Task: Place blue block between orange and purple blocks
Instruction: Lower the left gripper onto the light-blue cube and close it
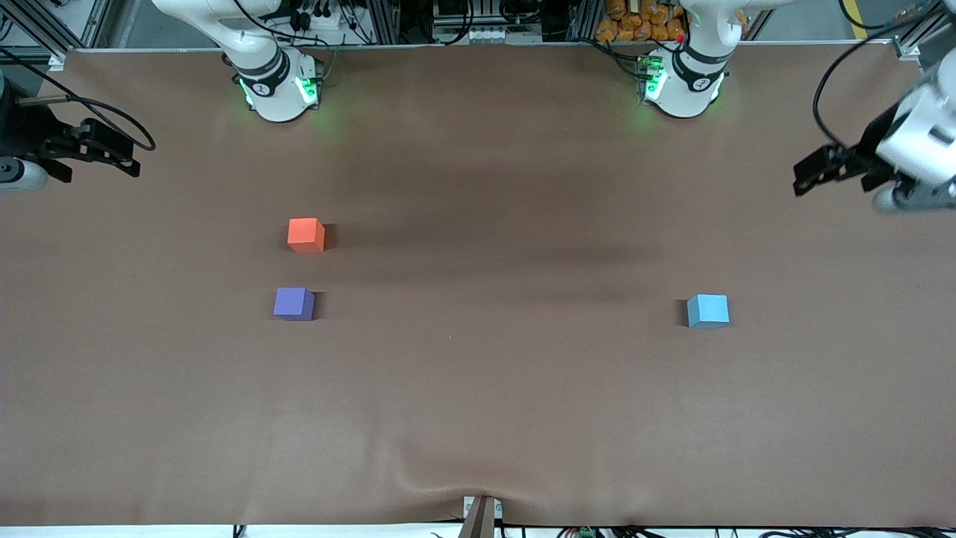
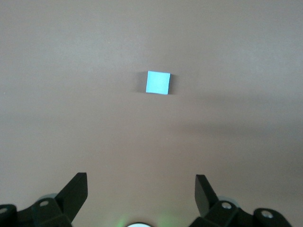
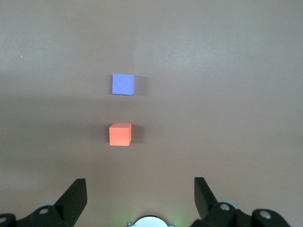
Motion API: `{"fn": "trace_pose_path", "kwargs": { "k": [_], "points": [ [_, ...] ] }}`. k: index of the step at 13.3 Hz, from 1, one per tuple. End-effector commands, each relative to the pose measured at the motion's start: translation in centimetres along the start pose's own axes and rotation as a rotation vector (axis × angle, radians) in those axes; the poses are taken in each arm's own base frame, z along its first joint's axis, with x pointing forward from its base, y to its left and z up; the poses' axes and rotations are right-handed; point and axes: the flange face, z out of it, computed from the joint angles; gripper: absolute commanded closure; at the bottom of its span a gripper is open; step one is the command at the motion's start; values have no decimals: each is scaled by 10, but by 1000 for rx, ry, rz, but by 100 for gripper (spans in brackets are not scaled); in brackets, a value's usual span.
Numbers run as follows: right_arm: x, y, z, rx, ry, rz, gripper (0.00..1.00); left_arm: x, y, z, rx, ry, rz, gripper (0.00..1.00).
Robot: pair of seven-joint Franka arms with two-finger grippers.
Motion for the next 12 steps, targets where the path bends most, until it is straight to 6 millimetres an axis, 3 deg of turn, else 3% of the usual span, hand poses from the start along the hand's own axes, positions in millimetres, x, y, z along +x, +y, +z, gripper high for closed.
{"fn": "trace_pose_path", "kwargs": {
  "k": [1, 4, 7, 9, 12],
  "points": [
    [-1, 2, -1, 14, 0, 7, 0, 34, -9, 70, -32, -19, -5, 0],
    [-1, 1, -2, 14, 0, 5, 0, 51, 2, 169, -43, 24, 10, 0],
    [-1, 3, -1, 16, -5, 8, 0, 59, 10, 252, -49, 39, 27, 0],
    [-1, 3, -1, 16, -3, 8, 0, 65, 11, 285, -58, 28, 66, 0],
    [0, 0, -1, 15, 1, 3, 0, 69, 14, 314, -67, 32, 86, 0]
  ]
}}
